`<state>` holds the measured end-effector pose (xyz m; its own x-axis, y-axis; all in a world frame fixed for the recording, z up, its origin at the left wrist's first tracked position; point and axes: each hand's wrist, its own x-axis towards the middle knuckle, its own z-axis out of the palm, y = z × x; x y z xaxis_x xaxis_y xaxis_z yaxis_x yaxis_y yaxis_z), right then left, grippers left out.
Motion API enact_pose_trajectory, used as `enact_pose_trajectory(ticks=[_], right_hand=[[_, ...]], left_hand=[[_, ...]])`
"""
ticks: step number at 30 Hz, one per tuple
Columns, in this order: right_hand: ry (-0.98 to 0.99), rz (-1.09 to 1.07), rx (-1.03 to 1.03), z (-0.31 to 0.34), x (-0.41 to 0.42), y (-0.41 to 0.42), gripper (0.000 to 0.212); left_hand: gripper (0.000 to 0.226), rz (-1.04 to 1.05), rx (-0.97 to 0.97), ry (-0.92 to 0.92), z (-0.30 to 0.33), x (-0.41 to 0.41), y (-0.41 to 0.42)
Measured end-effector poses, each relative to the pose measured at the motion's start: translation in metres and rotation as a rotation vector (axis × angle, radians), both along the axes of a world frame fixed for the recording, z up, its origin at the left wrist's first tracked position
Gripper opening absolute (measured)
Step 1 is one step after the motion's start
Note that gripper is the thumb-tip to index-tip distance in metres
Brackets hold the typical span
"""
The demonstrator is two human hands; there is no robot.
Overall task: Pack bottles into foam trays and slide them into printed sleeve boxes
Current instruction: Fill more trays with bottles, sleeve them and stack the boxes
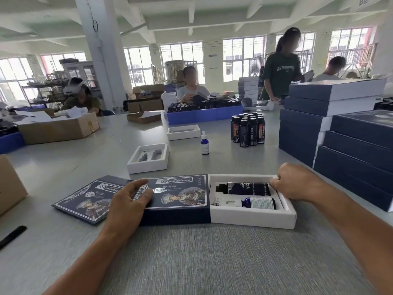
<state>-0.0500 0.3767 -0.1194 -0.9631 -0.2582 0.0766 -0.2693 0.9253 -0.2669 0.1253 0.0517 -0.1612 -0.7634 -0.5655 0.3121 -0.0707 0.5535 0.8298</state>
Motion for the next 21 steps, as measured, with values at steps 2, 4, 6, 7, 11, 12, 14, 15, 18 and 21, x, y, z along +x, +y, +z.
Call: enact_pose_trajectory(ticks=[2, 4, 6, 7, 11, 12, 14, 15, 18, 21], right_hand=[[0.001, -0.005, 0.020, 0.001, 0.000, 0.001, 0.038], [0.001, -0.009, 0.030, 0.002, 0.000, 0.002, 0.038], [-0.004, -0.011, 0.032, 0.002, 0.000, 0.003, 0.038], [-0.006, -0.012, 0.031, 0.002, -0.001, 0.003, 0.038], [-0.024, -0.009, 0.020, 0.002, -0.003, 0.004, 0.037], [-0.028, -0.007, 0.013, 0.002, -0.003, 0.005, 0.037], [-0.036, -0.001, 0.003, 0.003, -0.004, 0.006, 0.037], [-0.040, 0.003, 0.001, 0.003, -0.003, 0.007, 0.037], [-0.020, 0.015, -0.035, 0.000, -0.001, 0.004, 0.041], [-0.005, 0.047, -0.125, -0.006, 0.008, -0.010, 0.048]], left_hand=[[0.036, -0.001, 0.026, 0.032, 0.000, -0.001, 0.001], [0.036, 0.006, 0.044, 0.043, 0.001, -0.002, 0.002], [0.036, 0.010, 0.071, 0.055, 0.001, -0.003, 0.002], [0.036, 0.011, 0.087, 0.062, 0.001, -0.004, 0.003], [0.035, 0.008, 0.147, 0.062, 0.002, -0.004, 0.003], [0.035, 0.002, 0.156, 0.053, 0.002, -0.004, 0.003], [0.031, -0.027, 0.172, 0.022, 0.005, -0.003, 0.004], [0.030, -0.044, 0.177, 0.005, 0.006, -0.002, 0.005], [0.028, -0.056, 0.153, -0.029, 0.006, -0.003, 0.009], [0.032, -0.049, 0.126, -0.071, 0.004, -0.005, 0.016]])
